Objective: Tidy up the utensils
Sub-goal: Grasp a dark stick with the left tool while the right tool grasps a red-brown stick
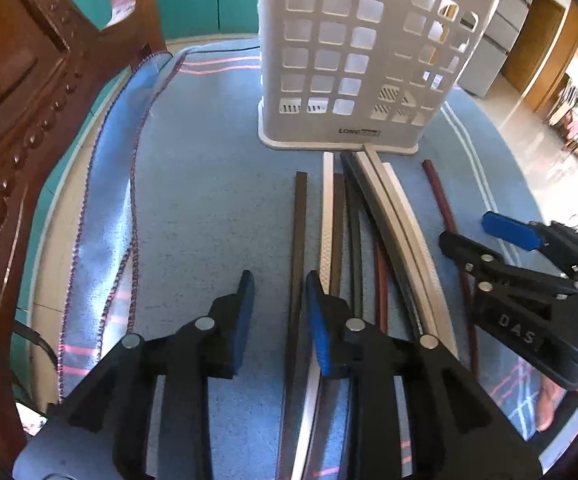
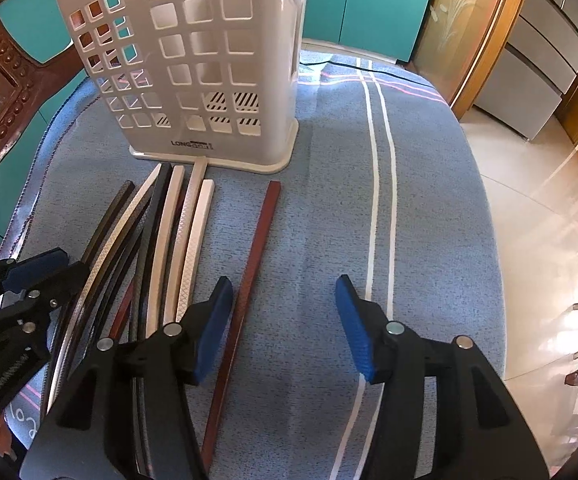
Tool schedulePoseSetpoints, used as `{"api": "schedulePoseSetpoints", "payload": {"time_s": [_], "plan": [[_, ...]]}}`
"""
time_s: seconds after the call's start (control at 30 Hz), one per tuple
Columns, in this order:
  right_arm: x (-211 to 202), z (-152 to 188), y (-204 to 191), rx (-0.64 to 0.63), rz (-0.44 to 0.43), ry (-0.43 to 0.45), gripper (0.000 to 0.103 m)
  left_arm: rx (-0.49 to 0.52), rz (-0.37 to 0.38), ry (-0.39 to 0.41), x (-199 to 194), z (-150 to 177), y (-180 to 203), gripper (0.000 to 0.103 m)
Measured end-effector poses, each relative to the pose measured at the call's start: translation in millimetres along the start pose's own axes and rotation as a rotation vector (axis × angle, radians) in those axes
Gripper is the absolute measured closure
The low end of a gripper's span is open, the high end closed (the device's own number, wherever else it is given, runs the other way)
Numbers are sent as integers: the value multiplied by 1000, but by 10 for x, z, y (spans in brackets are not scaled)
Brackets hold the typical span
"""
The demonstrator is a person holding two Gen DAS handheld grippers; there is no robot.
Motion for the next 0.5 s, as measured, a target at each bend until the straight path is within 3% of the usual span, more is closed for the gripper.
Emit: {"api": "schedulePoseSetpoints", "payload": {"time_s": [0.1, 0.3, 0.37, 0.47, 0.5], "plan": [[7, -5, -1, 4, 3, 7, 47, 16, -45, 20, 26, 0, 82, 75], [50, -56, 20, 7, 15, 24, 46, -7, -65, 24, 94, -86, 214, 71], [52, -68, -9, -4, -5, 27, 51, -4, -60, 19, 118, -100, 236, 73], [36, -80, -62, -16, -40, 40, 77, -12, -31, 12, 163, -164, 220, 89], [34, -80, -74, -16, -52, 42, 92, -12, -28, 11, 156, -177, 195, 96]]}}
Point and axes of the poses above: each gripper's, at about its wrist camera, not at the fingertips, and x roughly the way its jaws point, y to its right, z to its underside, the point moved 5 cm from there along x, roughly the way its jaws point, and after that the axes turned 11 degrees about -x, right-handed, at the moved point
